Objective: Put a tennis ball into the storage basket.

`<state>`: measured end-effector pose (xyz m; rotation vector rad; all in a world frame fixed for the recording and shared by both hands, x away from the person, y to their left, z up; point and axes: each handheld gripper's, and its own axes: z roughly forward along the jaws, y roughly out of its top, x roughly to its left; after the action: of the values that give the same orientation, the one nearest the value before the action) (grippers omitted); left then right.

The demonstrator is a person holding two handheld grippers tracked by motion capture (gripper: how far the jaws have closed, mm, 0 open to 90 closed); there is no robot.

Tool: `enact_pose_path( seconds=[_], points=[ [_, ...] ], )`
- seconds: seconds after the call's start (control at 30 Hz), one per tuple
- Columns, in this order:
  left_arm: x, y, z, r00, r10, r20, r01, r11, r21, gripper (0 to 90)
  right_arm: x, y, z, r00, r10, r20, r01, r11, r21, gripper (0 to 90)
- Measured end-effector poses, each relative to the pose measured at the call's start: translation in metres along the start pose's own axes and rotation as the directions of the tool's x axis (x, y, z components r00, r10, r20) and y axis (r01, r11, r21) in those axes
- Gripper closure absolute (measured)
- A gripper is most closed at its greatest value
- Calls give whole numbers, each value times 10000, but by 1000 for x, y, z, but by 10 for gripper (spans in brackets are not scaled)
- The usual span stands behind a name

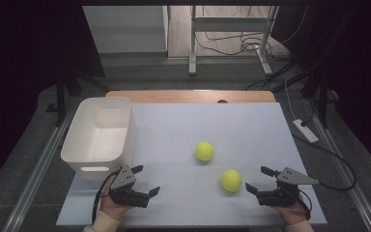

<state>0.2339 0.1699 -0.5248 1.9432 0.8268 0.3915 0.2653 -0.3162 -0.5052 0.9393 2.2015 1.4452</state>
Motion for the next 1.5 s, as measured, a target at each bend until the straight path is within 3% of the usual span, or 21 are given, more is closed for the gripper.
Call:
enact_pose_path(
  seconds=[0.67,1.5],
  points=[
    [-2,5,1,9998,-134,124,135,9998,-119,45,1,0,-1,10000,38,-58,-38,10000,-59,100],
    [-4,35,13,9992,-92,395,90,10000,37,45,-1,3,1,10000,49,-19,-49,9998,-174,101]
  ],
)
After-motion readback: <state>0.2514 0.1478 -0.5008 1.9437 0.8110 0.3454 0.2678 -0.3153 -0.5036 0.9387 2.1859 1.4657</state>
